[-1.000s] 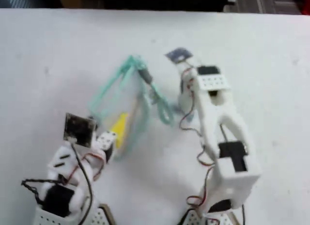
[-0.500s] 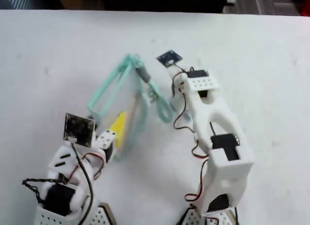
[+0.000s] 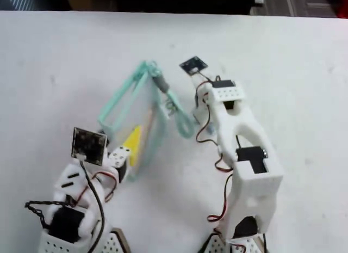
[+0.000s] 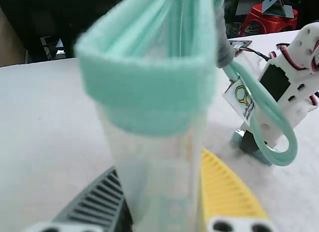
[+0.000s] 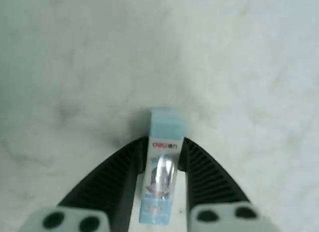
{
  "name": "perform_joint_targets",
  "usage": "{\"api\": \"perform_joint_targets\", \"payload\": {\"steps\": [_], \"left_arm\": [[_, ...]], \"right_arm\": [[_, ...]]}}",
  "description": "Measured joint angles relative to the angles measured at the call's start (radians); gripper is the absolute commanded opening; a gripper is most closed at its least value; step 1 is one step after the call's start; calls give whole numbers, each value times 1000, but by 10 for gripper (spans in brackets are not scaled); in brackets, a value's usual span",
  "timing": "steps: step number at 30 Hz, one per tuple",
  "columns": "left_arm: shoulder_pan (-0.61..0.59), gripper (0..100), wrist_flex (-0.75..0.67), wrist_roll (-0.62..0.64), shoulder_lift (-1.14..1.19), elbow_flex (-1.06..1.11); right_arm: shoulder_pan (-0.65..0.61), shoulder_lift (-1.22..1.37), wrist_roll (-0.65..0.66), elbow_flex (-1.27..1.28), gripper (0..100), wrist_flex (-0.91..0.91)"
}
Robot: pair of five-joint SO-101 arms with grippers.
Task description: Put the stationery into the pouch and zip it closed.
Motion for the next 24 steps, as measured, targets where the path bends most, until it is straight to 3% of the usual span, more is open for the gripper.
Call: {"api": "perform_joint_targets", "payload": {"steps": [20,24], "left_arm": [[0,179,-5,0,0,0],[0,223,-5,0,0,0]], "right_arm": [[15,0,-60,11,16,0],[15,0,-60,11,16,-2]]}}
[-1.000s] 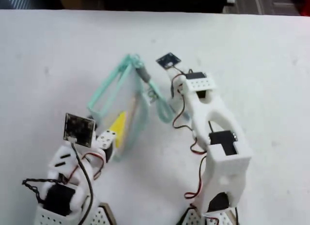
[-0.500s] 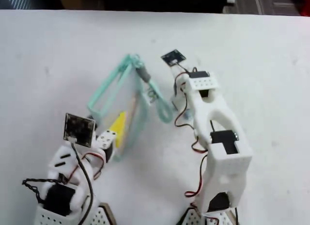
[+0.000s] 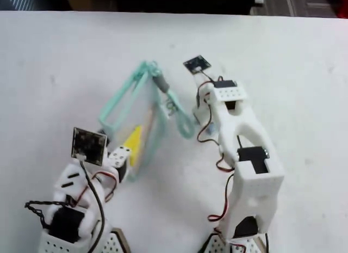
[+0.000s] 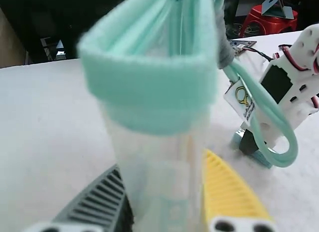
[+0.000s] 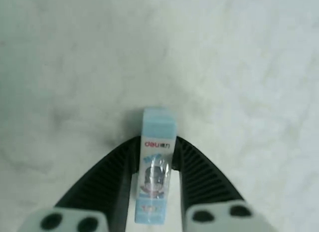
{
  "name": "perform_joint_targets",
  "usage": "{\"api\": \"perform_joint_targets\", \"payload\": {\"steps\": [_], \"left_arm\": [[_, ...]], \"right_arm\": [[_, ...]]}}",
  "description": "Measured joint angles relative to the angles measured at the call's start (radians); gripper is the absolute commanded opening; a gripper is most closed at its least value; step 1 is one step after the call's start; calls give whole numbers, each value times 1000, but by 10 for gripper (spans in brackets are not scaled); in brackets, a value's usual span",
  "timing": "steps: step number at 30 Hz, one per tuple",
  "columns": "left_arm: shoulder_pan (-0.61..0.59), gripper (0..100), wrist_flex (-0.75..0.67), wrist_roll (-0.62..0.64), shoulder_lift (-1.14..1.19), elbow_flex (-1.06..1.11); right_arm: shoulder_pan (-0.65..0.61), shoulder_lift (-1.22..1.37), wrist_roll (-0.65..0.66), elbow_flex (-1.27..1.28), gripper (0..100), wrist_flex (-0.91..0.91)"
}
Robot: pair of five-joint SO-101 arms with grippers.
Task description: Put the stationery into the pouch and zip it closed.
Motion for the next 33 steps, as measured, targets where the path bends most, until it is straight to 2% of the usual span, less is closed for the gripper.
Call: {"api": "perform_joint_targets", "payload": {"steps": [9,15,22,33], "left_arm": [[61,222,8,0,-6,0],[61,222,8,0,-6,0],[63,222,8,0,-6,0],[66,222,8,0,-6,0]], "right_arm": [[0,0,-3,0,17,0],[57,-14,-126,11,17,-11],[112,-118,-245,147,17,-106],[112,-414,-256,512,17,-379]]}}
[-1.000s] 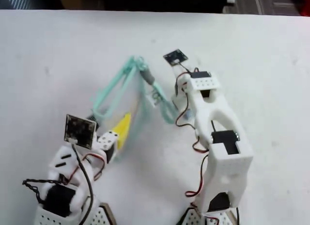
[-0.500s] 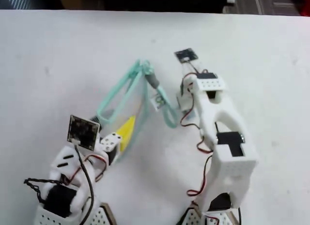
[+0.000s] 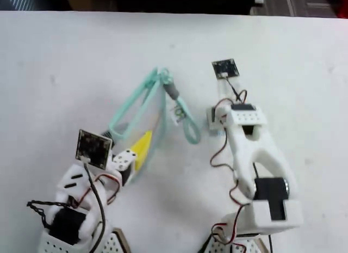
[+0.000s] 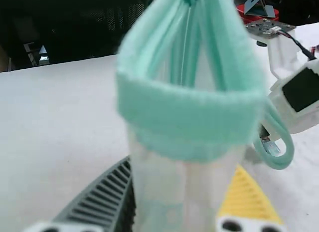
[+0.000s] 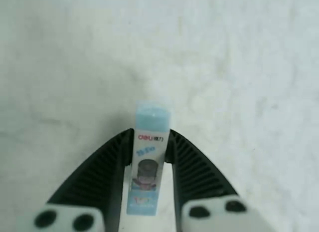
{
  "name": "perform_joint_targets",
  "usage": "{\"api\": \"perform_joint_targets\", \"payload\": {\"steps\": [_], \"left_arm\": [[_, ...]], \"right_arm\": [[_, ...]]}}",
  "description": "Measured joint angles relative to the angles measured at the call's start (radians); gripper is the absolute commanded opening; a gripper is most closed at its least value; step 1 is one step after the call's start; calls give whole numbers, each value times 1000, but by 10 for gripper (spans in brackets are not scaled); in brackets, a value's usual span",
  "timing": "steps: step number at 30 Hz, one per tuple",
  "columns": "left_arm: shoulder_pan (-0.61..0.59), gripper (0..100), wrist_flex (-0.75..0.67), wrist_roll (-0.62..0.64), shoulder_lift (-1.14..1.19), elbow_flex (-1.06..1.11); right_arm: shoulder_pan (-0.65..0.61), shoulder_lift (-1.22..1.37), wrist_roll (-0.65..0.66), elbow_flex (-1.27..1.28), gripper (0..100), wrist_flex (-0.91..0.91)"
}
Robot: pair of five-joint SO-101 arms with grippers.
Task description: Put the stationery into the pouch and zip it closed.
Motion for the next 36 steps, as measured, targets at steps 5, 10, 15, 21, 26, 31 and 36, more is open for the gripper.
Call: {"api": "perform_joint_targets", "payload": {"steps": [5,10,15,21,26,31,36], "left_arm": [[0,221,0,0,0,0],[0,148,0,0,0,0],[2,132,0,0,0,0],[2,129,0,0,0,0],[5,129,0,0,0,0],[5,131,0,0,0,0],[5,132,0,0,0,0]], "right_arm": [[-37,-80,63,109,17,-84],[-32,-86,89,114,17,-103],[-29,-86,89,114,17,-104],[-31,-86,89,114,17,-104],[-32,-86,89,117,17,-104],[-31,-86,89,117,17,-104],[-32,-86,89,117,17,-104]]}}
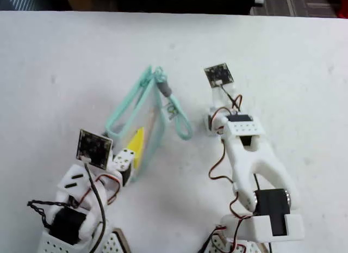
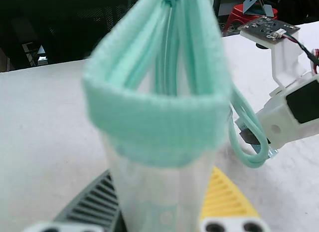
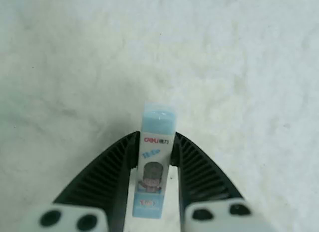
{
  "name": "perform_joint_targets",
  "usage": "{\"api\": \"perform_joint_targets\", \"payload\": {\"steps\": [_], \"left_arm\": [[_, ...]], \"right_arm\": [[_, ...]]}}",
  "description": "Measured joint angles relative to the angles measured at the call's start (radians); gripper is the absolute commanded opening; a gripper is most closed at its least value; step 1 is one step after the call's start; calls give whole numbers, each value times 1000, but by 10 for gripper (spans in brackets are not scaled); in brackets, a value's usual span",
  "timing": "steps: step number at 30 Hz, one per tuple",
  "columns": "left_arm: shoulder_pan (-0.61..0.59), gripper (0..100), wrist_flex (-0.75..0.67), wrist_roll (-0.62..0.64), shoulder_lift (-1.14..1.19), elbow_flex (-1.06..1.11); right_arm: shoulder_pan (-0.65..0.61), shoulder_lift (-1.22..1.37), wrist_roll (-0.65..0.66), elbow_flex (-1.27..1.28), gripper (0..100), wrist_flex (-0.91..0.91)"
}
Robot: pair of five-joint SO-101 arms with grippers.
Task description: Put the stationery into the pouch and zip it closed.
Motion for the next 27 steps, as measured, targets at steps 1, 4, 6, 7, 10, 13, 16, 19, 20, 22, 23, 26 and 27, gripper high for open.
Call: {"api": "perform_joint_targets", "payload": {"steps": [1,4,6,7,10,13,16,19,20,22,23,26,27], "left_arm": [[0,132,0,0,0,0],[0,132,0,0,0,0],[0,132,0,0,0,0],[0,132,0,0,0,0],[0,132,0,0,0,0],[0,132,0,0,0,0],[0,132,0,0,0,0],[0,132,0,0,0,0],[0,132,0,0,0,0],[0,132,0,0,0,0],[0,133,0,0,0,0],[0,163,0,0,0,0],[0,194,0,0,0,0]], "right_arm": [[0,0,0,0,17,0],[0,0,0,0,17,0],[0,0,0,0,17,0],[0,0,0,0,17,0],[0,0,0,0,17,0],[0,0,0,0,17,0],[0,0,0,0,17,0],[0,0,0,0,17,0],[0,0,0,0,17,0],[0,0,0,0,17,0],[0,0,0,0,17,0],[0,0,0,0,17,0],[0,0,0,0,17,0]]}}
